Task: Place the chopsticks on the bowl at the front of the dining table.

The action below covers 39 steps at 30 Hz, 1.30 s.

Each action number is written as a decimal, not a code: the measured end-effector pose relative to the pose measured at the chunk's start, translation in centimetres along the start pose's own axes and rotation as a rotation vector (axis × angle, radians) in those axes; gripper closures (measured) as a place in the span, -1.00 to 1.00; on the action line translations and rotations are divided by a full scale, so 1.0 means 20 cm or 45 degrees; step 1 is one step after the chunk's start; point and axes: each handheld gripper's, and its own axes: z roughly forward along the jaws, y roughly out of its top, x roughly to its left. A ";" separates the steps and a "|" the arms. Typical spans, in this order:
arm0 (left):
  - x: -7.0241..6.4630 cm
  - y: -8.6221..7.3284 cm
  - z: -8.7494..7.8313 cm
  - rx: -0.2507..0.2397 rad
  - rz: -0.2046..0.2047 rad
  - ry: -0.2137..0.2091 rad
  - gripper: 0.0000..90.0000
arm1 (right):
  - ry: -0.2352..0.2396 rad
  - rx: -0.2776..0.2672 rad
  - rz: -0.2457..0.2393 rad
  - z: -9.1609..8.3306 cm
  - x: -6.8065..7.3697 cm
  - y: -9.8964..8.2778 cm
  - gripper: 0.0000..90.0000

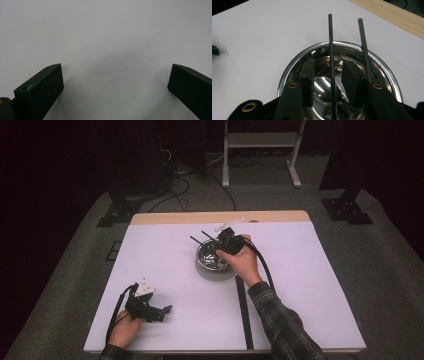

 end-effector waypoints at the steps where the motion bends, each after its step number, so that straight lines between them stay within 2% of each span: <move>1: 0.00 0.00 0.00 0.001 0.001 0.000 -1.00 | 0.001 -0.008 0.002 -0.01 0.00 -0.01 0.33; 8: 0.00 0.00 0.00 0.001 0.001 0.001 -1.00 | 0.028 -0.040 0.007 -0.11 0.02 -0.05 0.15; 9: 0.00 0.00 0.00 0.001 0.004 0.002 -1.00 | 0.046 -0.049 0.016 -0.14 0.02 -0.06 0.08; 13: 0.00 0.00 0.00 0.001 0.002 0.000 -1.00 | 0.052 -0.050 0.004 -0.21 0.02 -0.10 0.05; 19: 0.00 0.00 0.00 0.000 0.002 0.001 -1.00 | 0.025 -0.046 -0.001 -0.32 0.00 -0.18 0.03; 24: 0.00 0.00 0.00 0.001 0.005 0.001 -1.00 | 0.010 -0.054 0.024 -0.39 -0.05 -0.24 0.02; 30: 0.00 0.00 0.00 0.002 0.003 0.001 -1.00 | 0.003 -0.050 0.053 -0.44 -0.11 -0.33 -0.01; 39: 0.00 0.00 0.00 -0.002 0.000 0.000 -1.00 | 0.018 -0.025 0.075 -0.44 -0.15 -0.44 -0.02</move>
